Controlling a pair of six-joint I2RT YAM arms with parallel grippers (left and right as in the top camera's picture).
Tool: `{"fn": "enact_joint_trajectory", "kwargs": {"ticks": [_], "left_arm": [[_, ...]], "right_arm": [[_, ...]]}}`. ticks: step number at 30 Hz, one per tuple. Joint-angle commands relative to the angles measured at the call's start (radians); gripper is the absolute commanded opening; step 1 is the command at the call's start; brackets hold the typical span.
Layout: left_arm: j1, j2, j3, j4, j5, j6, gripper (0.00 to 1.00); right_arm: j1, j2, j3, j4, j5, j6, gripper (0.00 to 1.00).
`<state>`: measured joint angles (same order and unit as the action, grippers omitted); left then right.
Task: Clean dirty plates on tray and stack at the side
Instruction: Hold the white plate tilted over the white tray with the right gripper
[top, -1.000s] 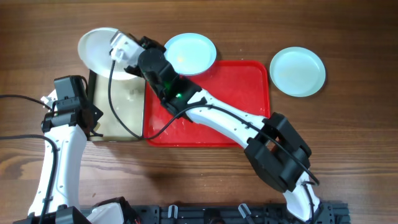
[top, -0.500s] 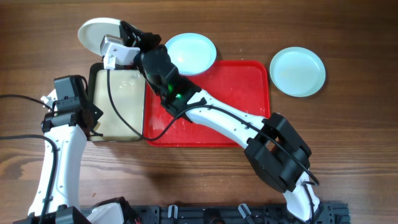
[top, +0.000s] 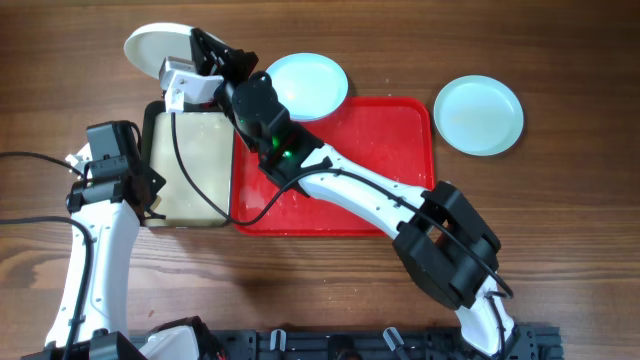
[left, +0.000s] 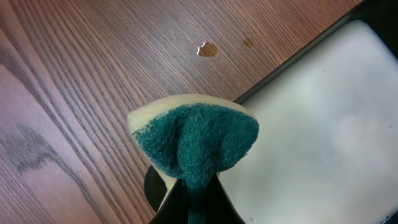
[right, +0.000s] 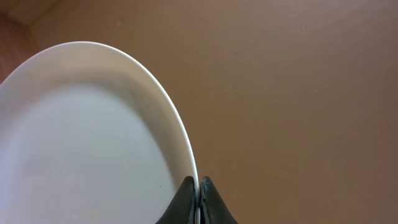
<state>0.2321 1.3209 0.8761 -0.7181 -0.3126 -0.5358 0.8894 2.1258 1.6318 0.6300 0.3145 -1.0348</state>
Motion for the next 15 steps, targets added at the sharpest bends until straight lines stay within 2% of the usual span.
{"fn": "enact_joint_trajectory", "kwargs": {"ticks": [1,15], "left_arm": [[0.008,-0.011,-0.006,0.004,0.002,0.005,0.04],[0.008,-0.011,-0.006,0.005,0.002,0.005,0.04]], "right_arm": [[0.002,0.011,0.016,0.013,-0.008,-0.02,0.04],[0.004,0.011,0.016,0.013,-0.009,-0.03,0.04]]}}
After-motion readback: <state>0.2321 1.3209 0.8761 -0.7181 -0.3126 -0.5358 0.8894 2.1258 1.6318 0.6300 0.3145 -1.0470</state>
